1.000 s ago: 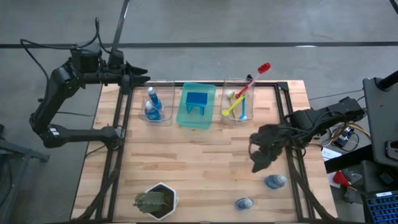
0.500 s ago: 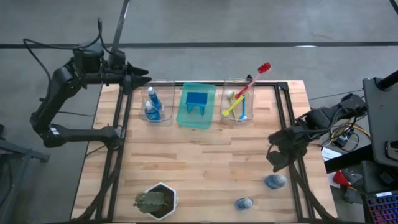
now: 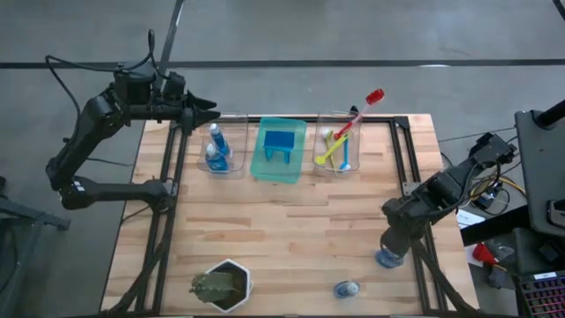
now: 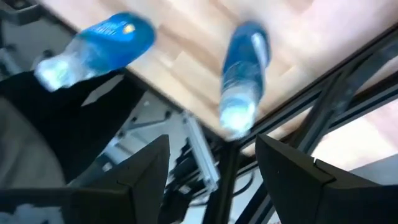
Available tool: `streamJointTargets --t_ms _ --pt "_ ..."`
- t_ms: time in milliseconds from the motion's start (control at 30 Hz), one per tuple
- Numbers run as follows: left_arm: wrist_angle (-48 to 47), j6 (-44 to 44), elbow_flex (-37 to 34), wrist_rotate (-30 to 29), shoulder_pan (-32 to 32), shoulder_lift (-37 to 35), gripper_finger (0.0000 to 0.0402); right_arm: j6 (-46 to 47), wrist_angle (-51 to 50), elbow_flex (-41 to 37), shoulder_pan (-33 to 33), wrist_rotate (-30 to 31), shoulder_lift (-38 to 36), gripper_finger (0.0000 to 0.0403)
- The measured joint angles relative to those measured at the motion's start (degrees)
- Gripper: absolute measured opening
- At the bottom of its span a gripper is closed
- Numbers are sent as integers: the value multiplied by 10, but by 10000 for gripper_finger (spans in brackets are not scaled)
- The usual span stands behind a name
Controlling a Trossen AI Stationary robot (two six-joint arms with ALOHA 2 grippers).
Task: Pick & Place Kitchen Sink Supplies
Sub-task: Put the dishwashing liquid into the left transparent bin
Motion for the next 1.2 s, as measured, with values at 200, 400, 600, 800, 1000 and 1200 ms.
streamJointTargets --t_ms 200,400,600,800,1000,1200 --pt "2 -8 0 1 0 -2 255 0 -26 -1 25 25 14 235" --pt "6 -14 0 18 0 -9 255 -3 -18 -4 63 29 34 233" --pt "6 -13 0 25 0 -10 255 -7 -16 -5 105 29 53 233" --pt "6 -18 0 29 0 -12 255 69 -3 -3 180 101 56 233" --pt "7 -20 0 29 0 -15 255 184 12 0 268 219 69 233" --pt "8 -24 0 29 0 -16 255 256 4 -1 337 257 114 233"
